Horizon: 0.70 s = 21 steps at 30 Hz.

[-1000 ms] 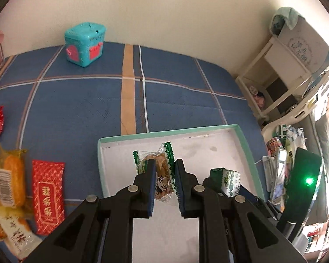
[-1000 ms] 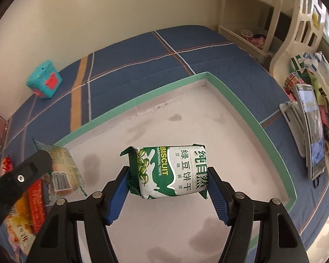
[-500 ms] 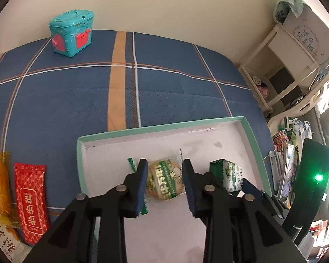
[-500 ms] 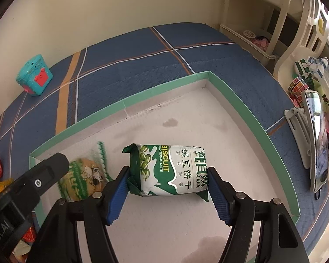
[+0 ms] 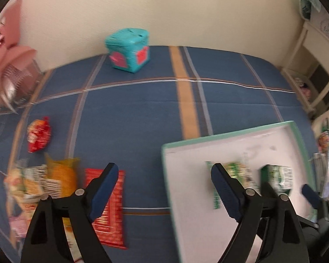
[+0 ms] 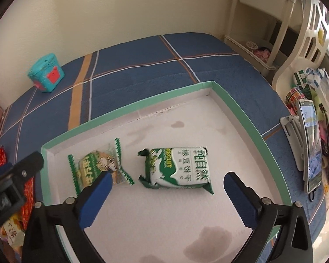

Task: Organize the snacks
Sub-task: 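Move both grippers back toward the snack pile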

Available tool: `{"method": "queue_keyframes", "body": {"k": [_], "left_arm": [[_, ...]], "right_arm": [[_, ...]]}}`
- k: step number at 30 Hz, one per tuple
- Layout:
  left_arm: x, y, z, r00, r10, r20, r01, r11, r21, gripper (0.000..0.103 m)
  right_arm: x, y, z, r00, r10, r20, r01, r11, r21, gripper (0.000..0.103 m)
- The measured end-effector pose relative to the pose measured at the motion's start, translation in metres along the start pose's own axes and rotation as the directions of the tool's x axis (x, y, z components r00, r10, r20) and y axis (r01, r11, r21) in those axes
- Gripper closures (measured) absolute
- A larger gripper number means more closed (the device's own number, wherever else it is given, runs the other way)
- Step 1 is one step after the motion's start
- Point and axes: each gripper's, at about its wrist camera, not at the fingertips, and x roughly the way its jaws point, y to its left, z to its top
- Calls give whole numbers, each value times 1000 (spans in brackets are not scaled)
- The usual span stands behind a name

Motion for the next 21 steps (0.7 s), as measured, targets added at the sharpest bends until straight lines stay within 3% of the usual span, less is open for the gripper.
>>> {"method": "queue_keyframes", "body": {"k": [5, 8, 16, 21], "left_arm": [[-10, 17, -4, 994, 104, 39, -104, 994, 11, 16], [-21, 27, -10, 980, 183, 74, -184, 983, 11, 14], [-33, 77, -29, 979, 203, -13, -203, 976, -77, 12], [-41, 114, -43, 959, 283, -2, -281, 953, -113, 12]], "right_arm": [[-7, 11, -9, 1000, 11, 6, -11, 999, -36, 0], [-8, 21, -16, 1000, 14, -6, -14, 997, -70, 0], [-1, 55, -40, 997, 24, -67, -36, 984, -174, 0], [1, 73, -51, 995, 32, -92, -51, 974, -218, 0]]}}
